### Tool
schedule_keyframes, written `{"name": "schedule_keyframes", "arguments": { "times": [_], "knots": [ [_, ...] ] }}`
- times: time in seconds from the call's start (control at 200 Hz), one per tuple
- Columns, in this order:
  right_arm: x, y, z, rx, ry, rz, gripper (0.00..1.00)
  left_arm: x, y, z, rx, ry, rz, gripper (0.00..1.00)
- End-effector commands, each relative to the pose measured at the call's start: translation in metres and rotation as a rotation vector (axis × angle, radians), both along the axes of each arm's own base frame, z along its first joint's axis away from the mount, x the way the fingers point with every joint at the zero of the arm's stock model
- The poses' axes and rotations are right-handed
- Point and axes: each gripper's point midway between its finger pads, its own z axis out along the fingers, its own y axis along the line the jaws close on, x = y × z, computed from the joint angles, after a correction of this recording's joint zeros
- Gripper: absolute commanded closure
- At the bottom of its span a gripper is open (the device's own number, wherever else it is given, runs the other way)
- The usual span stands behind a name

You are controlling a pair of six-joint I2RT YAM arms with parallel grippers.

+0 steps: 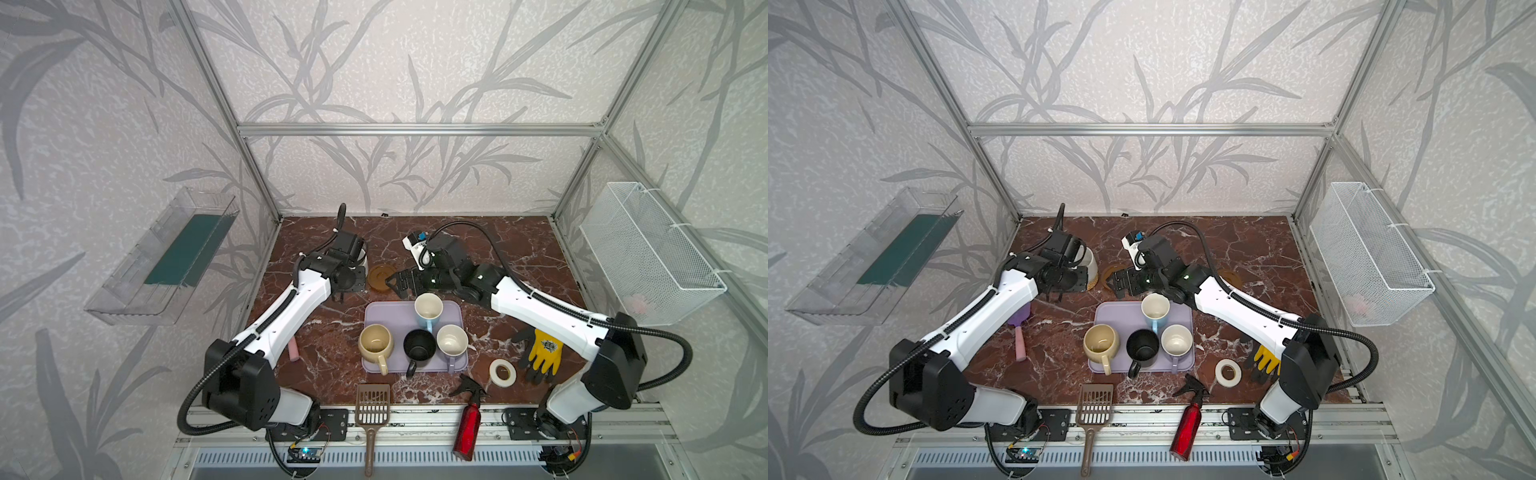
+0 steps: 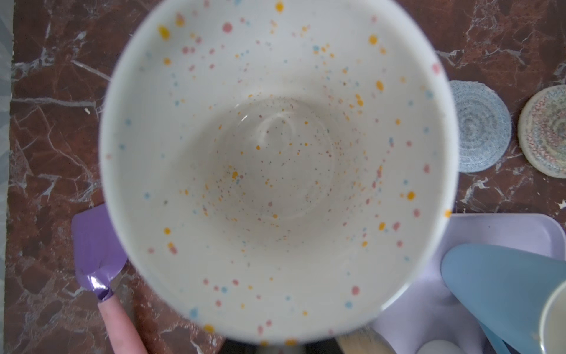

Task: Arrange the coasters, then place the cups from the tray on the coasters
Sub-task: 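Carry speckled mug with left gripper toward woven rattan coaster while right gripper advances, then lower speckled mug onto the woven rattan coaster and open left gripper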

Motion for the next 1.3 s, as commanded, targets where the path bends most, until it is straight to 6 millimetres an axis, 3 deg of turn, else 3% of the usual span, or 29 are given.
{"name": "schedule_keyframes", "arguments": {
  "times": [0.0,0.41,0.625,0.85,1.295],
  "knots": [
    [0.002,0.009,0.004,0.007,-0.017,0.024,0.00,0.033,0.003,0.016,0.008,-0.123,0.003,1.00],
    [0.019,0.040,-0.023,0.014,0.030,0.063,0.00,0.065,0.015,0.006,0.091,-0.168,0.027,1.00],
    [0.029,0.041,-0.031,-0.034,0.017,0.043,0.00,0.073,0.023,-0.003,0.091,-0.162,0.051,1.00],
    [0.036,0.052,-0.036,-0.025,0.035,0.042,0.00,0.074,0.029,-0.014,0.077,-0.149,0.078,1.00],
    [0.041,0.054,-0.048,-0.041,0.048,0.032,0.00,0.071,0.032,-0.043,0.055,-0.084,0.105,1.00]
  ]
}}
